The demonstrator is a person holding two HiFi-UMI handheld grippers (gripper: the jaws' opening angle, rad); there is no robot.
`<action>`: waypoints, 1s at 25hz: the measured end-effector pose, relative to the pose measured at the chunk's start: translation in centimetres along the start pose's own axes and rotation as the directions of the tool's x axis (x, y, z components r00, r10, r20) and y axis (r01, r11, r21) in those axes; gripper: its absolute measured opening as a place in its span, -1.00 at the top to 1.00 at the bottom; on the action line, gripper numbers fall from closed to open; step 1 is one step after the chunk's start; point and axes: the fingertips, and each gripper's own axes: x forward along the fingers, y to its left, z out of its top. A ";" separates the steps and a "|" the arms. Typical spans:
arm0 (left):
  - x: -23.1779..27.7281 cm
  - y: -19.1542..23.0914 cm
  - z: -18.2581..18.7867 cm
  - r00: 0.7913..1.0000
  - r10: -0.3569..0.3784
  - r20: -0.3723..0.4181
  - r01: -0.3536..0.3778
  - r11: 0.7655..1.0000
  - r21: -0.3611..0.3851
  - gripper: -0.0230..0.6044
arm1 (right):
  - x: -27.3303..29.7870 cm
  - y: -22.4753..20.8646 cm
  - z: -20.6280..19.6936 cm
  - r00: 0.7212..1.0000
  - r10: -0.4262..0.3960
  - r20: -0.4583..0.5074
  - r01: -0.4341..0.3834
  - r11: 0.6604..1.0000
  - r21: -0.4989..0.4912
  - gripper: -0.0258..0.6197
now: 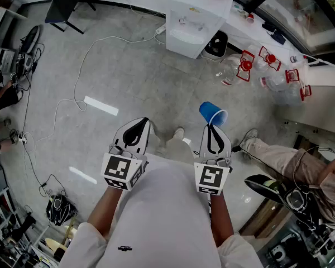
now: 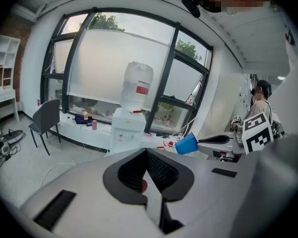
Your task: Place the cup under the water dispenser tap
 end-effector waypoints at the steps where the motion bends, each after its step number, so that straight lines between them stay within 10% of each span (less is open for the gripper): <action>1: -0.2 0.1 0.2 1.000 0.001 0.007 -0.001 1.000 -0.001 0.92 | 0.0 0.3 0.3 1.000 0.003 0.008 -0.003 1.000 0.011 0.84; 25: -7.3 5.3 1.2 0.991 -0.058 0.119 0.058 0.998 0.003 0.92 | -1.8 8.5 5.4 0.994 -0.033 0.108 0.036 0.999 -0.029 0.84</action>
